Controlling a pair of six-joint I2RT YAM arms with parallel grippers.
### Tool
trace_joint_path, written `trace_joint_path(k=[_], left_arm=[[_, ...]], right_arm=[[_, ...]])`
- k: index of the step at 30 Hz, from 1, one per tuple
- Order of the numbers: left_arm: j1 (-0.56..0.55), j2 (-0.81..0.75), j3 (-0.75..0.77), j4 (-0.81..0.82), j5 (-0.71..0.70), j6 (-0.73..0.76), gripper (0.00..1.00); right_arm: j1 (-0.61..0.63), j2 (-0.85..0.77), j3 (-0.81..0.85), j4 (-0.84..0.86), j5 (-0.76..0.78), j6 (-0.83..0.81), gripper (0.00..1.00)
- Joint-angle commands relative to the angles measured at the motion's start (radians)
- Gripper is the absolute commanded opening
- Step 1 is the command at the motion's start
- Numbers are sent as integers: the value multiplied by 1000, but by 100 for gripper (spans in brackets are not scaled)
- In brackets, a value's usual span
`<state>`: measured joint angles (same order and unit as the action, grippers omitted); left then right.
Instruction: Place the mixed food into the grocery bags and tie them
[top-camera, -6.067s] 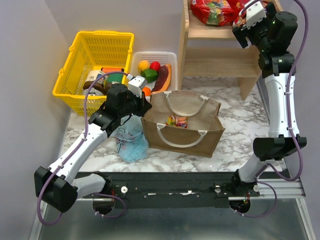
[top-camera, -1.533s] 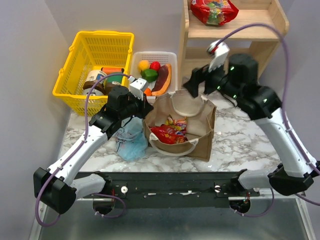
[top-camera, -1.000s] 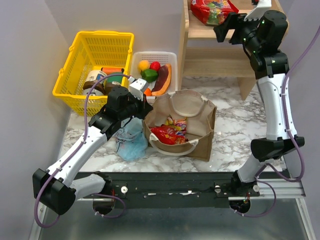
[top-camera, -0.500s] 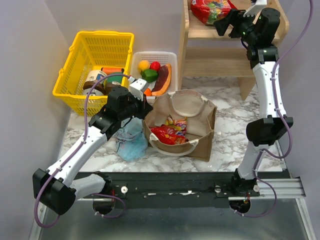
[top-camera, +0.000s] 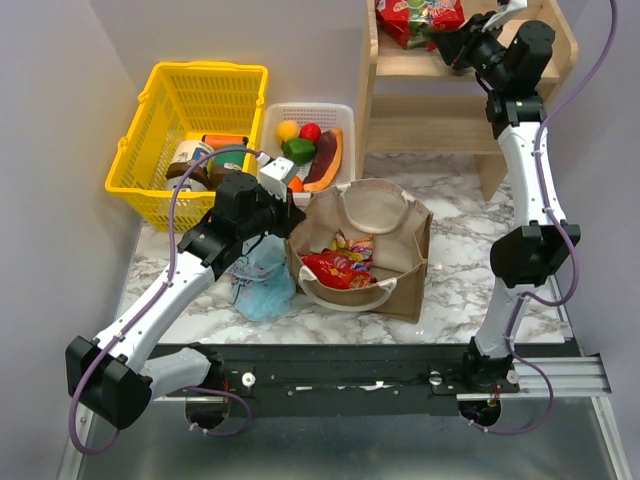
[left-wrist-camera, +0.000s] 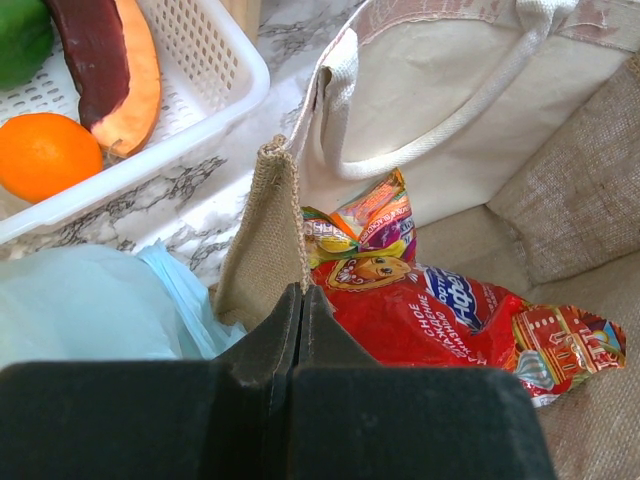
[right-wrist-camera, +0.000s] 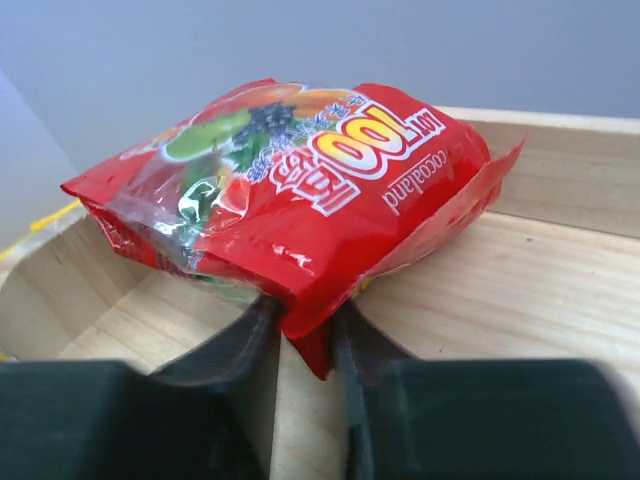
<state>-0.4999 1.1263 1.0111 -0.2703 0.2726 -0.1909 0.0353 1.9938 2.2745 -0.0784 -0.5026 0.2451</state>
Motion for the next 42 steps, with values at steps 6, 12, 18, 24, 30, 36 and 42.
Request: trace_joint_path(k=[6, 12, 18, 24, 30, 36, 42], left_arm=[[-3, 7, -3, -1, -30, 18, 0], [-3, 0, -6, 2, -41, 19, 0], [-3, 7, -3, -1, -36, 16, 0], [-5, 4, -12, 9, -47, 16, 0], [-5, 20, -11, 9, -44, 16, 0], [-5, 20, -17, 19, -33, 11, 0], [-6, 21, -20, 23, -33, 18, 0]], right_arm=[[-5, -147, -127, 236, -77, 48, 1], [3, -430, -374, 423, -187, 67, 1], [163, -789, -609, 98, -90, -268, 1], [218, -997, -915, -9, -85, -248, 1], [328, -1037, -1089, -152, -102, -171, 1], [501, -855, -1117, -254, -18, -121, 1], [643, -616, -1044, -411, 94, -96, 1]])
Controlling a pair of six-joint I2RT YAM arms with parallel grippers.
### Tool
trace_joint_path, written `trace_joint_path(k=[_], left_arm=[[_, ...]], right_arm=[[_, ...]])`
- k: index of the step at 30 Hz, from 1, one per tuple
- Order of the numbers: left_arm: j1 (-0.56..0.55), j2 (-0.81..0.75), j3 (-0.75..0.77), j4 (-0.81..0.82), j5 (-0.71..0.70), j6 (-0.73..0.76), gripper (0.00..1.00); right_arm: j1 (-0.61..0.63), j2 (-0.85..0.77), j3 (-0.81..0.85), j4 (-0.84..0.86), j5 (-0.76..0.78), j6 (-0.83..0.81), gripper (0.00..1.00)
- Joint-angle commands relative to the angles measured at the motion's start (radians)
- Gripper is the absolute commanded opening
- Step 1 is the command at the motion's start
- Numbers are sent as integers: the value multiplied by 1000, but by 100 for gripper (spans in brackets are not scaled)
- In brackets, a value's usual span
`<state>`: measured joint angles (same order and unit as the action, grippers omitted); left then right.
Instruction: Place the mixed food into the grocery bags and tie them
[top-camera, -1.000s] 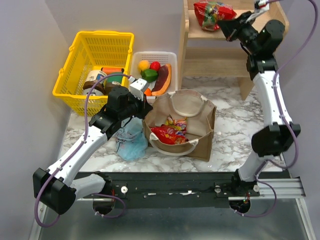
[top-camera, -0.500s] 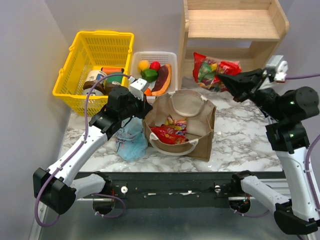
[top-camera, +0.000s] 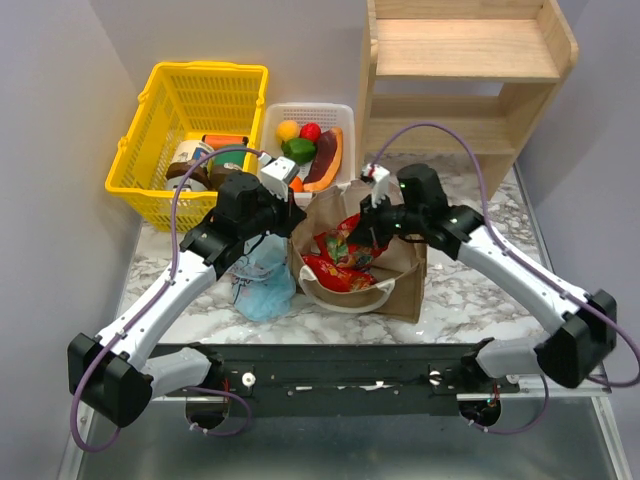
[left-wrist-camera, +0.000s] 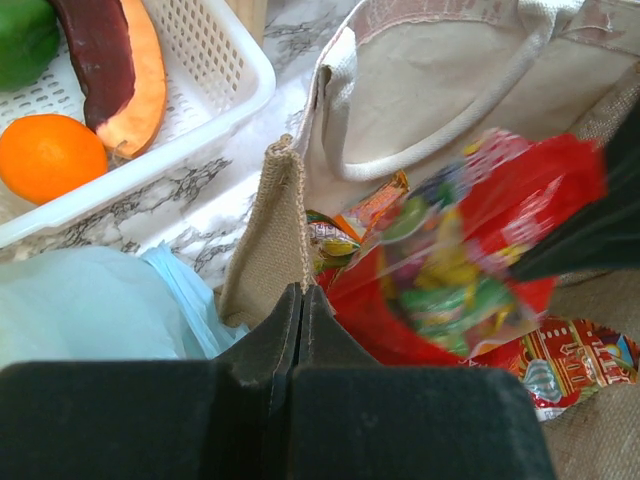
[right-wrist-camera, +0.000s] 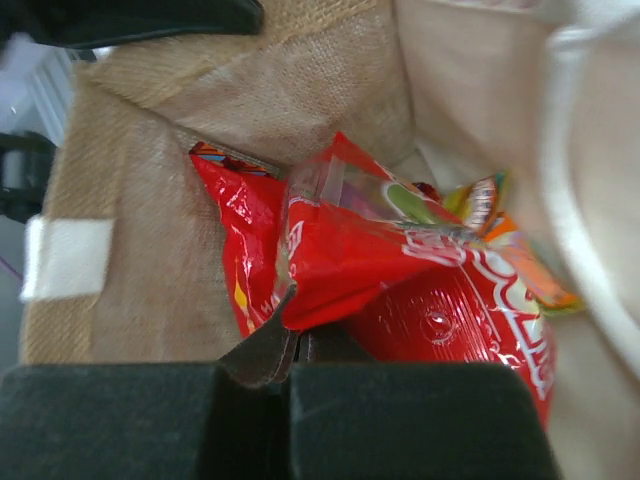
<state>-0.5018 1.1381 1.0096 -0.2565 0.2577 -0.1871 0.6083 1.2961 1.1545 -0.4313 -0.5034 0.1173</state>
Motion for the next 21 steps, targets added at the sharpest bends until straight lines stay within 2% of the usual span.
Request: trace_joint_path(k=[1, 5, 6, 8, 9, 12, 14, 17, 20, 21], left_arm=[[-6, 8, -19, 8, -20, 14, 0], [-7, 2, -19, 8, -26, 17, 0], [-7, -1, -19, 8, -26, 17, 0], [-7, -1, -19, 5, -29, 17, 0], [-7, -1, -17, 6, -29, 15, 0], [-7, 0, -16, 3, -29, 11, 0], [-7, 0, -16, -1, -32, 12, 0], [-7, 2, -14, -3, -38, 14, 0], [-9, 2, -14, -1, -38, 15, 0], [-9, 3, -14, -3, -37, 15, 0]], right_arm=[[83, 118, 73, -69, 112, 35, 1], [108, 160, 63, -118, 183, 62, 1], [110, 157, 66, -133, 198, 58, 18], [111, 112, 80, -171, 195, 48, 44], [111, 91, 86, -179, 186, 44, 69], [111, -1, 155, -239, 184, 39, 92], [111, -43, 201, -311, 207, 44, 93], [111, -101, 278, -411, 323, 77, 94], [110, -86, 342, -575, 497, 99, 92], [108, -78, 346, -610, 613, 113, 91]])
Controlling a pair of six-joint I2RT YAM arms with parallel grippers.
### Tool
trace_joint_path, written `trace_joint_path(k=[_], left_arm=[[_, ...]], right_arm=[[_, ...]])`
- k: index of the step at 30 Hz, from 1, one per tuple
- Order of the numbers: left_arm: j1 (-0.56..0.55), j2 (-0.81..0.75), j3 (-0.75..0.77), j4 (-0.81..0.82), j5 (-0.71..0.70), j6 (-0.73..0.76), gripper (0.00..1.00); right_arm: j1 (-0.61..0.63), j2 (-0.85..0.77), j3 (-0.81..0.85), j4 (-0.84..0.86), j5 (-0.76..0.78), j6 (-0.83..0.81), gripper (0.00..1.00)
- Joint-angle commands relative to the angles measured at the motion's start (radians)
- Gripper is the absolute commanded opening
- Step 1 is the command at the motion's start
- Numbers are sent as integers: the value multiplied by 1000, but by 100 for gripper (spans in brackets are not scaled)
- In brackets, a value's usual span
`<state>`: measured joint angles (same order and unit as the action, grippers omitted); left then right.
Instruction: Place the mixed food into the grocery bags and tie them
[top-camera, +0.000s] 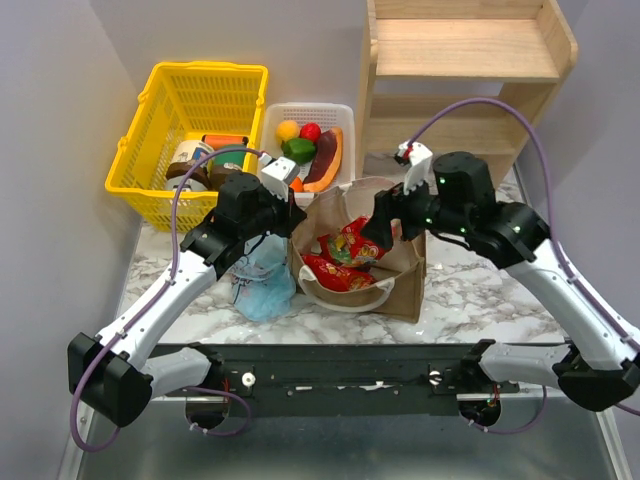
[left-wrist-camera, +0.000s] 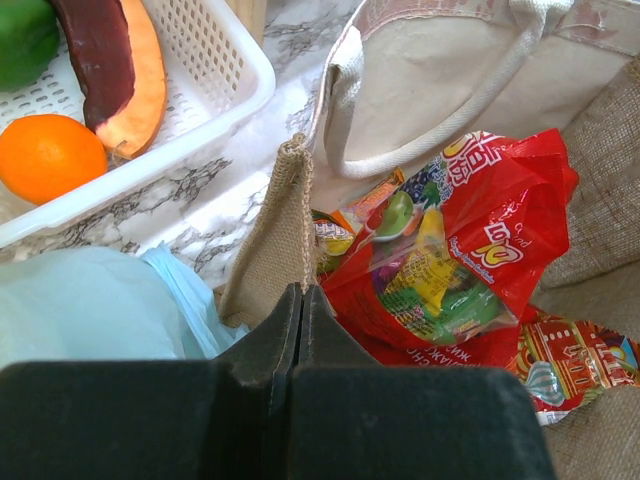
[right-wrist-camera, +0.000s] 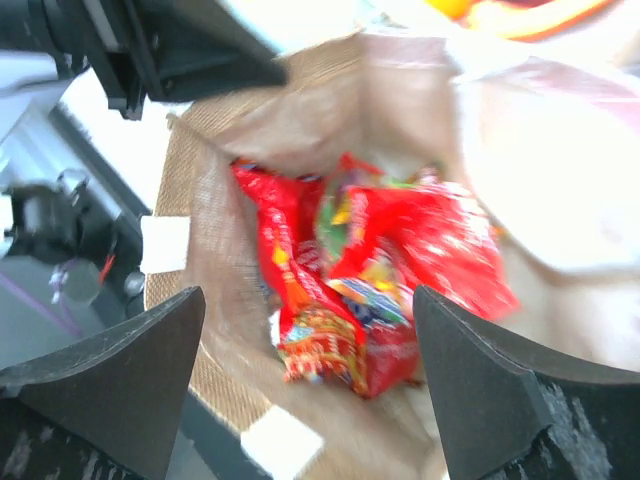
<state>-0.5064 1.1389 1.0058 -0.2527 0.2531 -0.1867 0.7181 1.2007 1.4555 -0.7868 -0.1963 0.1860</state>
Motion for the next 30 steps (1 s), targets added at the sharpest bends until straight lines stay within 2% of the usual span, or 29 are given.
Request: trace_joint_path(k=[1, 3, 5, 8, 11, 12, 14, 15, 18, 19, 23, 27, 30], left_arm=[[-4, 2, -10, -5, -32, 16, 0], [-4, 4, -12, -5, -31, 15, 0], [-4, 7, -12, -5, -25, 13, 0], [-6, 7, -10, -5, -20, 10, 0], [-7, 7, -12, -2, -18, 9, 0], [-11, 5, -12, -2, -21, 9, 0], [-9, 5, -13, 1, -25, 15, 0], [-9, 4, -6, -2, -29, 23, 0], [-9, 7, 51, -5, -83, 44, 0], [-9, 5, 74, -10, -68, 44, 0], [-14, -37, 134, 51, -34, -26, 0], [-75, -61, 123, 105, -77, -66, 0], [-139, -21, 100, 135, -124, -123, 0]], right_arm=[[-5, 26, 33, -300, 355, 52, 92], [-25, 28, 13, -331, 440, 76, 92], [-43, 20, -13, -345, 460, 90, 92], [-46, 16, -62, -313, 433, 107, 91], [-46, 33, -110, -264, 373, 107, 86], [-46, 48, -128, -261, 382, 106, 66], [-46, 57, -127, -275, 434, 106, 39], [-46, 56, -100, -287, 498, 102, 21], [-48, 30, -9, -338, 616, 63, 6], [-48, 14, 62, -344, 650, 46, 4], [-78, -19, 163, -287, 765, -34, 1], [-209, -70, 66, -145, 638, -88, 1], [-285, -110, -52, -40, 644, -98, 1]])
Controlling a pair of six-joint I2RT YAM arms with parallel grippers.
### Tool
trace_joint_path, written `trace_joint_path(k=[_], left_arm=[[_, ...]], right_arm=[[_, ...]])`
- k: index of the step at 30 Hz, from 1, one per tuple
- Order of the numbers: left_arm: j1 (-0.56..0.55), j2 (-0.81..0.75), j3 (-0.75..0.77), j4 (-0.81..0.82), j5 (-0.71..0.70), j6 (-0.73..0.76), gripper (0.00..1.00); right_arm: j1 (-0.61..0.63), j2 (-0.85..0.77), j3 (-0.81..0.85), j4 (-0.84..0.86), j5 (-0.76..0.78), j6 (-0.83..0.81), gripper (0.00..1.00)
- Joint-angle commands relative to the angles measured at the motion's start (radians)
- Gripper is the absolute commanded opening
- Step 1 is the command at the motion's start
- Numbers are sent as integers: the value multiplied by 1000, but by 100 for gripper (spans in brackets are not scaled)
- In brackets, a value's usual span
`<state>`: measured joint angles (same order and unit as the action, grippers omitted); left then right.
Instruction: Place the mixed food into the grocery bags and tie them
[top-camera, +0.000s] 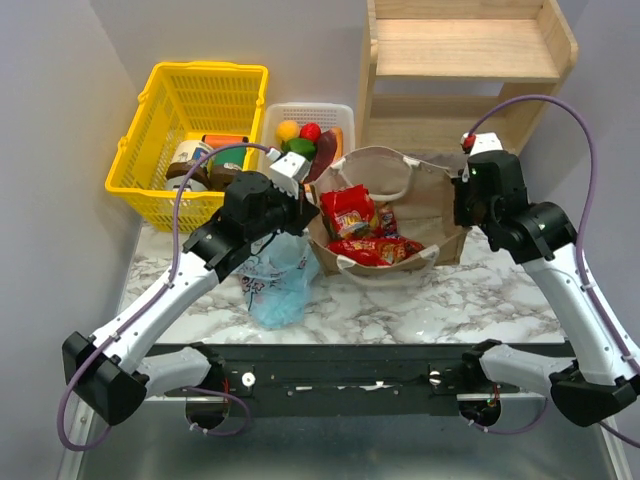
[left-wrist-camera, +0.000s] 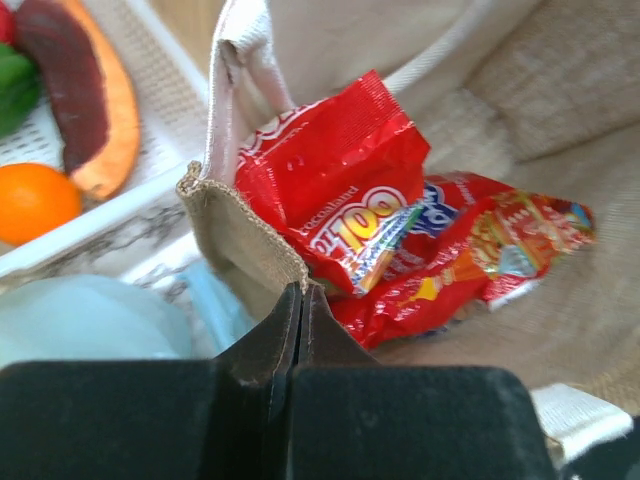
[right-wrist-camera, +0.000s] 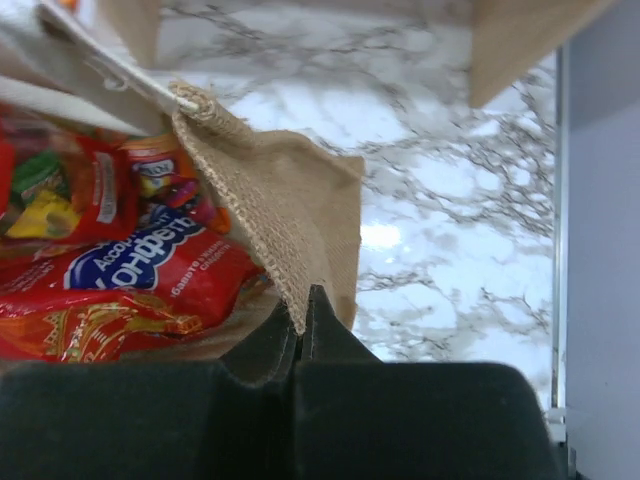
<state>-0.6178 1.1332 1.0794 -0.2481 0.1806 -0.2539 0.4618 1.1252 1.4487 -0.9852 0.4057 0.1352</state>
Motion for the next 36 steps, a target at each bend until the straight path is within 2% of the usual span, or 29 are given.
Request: trace_joint_path(k=[1, 2, 5, 9, 12, 18, 25, 34, 35, 36], left_arm=[[-118, 35, 14, 191, -113, -71, 0], [-178, 74, 14, 216, -136, -76, 0], [-241, 169, 45, 317, -173, -73, 0], [-319, 293, 132, 407, -233, -52, 0], [-344, 393, 209, 473, -230, -22, 0], [-365, 621, 448, 478, -156, -28, 0], [-390, 847, 732, 506, -69, 30, 0], [-405, 996, 895, 491, 10, 50, 0], [-404, 990, 892, 486, 13, 54, 23], [-404, 981, 886, 483, 17, 64, 39]], right_arm=[[-85, -65, -142, 268, 89, -75, 1], [-112, -71, -172, 339, 100, -80, 1], [-236, -84, -243, 440, 97, -88, 1], [-481, -88, -283, 506, 32, -77, 1], [-595, -73, -280, 542, -5, -89, 1], [-757, -19, -216, 559, 64, -117, 1], [-873, 96, -90, 580, 74, -124, 1], [-911, 211, -4, 588, 19, -166, 1], [-911, 208, -4, 574, -4, -160, 12], [-911, 188, -7, 571, -27, -155, 22]])
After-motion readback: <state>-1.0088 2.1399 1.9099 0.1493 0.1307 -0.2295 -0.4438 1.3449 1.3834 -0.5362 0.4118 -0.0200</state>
